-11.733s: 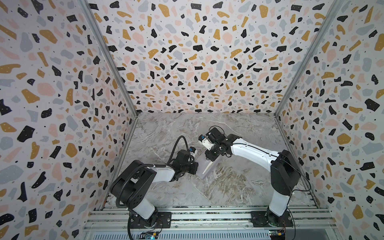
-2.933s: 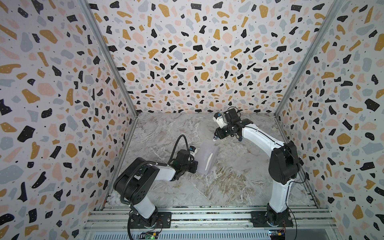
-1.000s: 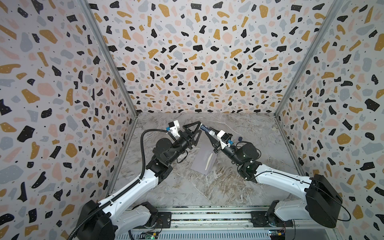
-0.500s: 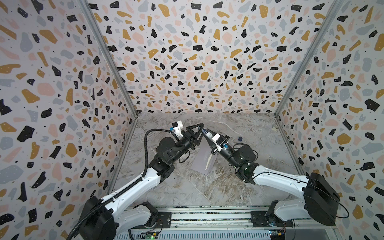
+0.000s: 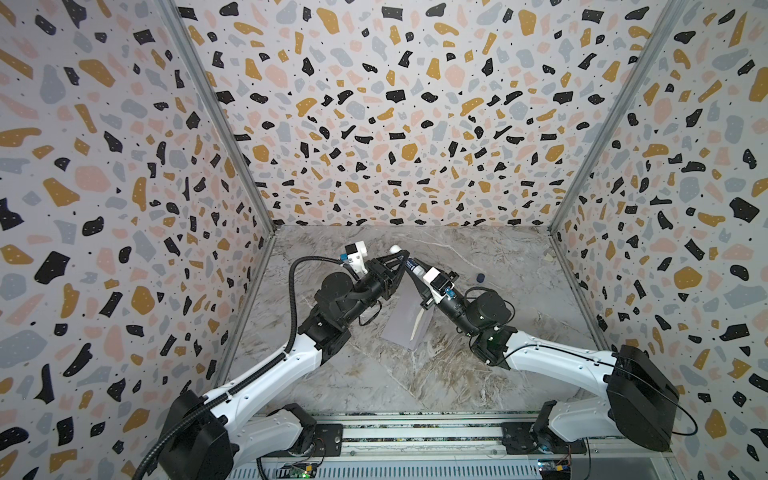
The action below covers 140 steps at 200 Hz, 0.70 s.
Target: Place the letter into the envelope and seal it
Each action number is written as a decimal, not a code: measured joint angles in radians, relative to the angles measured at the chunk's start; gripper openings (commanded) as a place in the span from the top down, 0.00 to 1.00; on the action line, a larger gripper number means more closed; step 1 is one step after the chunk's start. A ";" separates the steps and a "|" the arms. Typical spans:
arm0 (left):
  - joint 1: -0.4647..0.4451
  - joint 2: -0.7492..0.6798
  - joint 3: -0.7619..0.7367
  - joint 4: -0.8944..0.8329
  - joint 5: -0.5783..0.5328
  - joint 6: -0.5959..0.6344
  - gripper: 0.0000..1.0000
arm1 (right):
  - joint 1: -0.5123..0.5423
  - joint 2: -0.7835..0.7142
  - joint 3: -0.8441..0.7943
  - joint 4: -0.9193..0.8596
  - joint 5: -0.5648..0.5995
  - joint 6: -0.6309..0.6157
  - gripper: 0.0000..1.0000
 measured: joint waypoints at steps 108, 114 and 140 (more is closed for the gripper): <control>0.001 -0.063 0.005 -0.051 -0.005 0.585 1.00 | -0.142 -0.305 0.022 -0.422 -0.250 0.311 0.07; 0.001 -0.068 0.005 -0.051 0.005 0.620 1.00 | -0.180 -0.317 0.022 -0.438 -0.299 0.355 0.06; 0.002 -0.089 0.005 -0.041 0.038 0.739 1.00 | -0.320 -0.324 0.001 -0.452 -0.494 0.539 0.07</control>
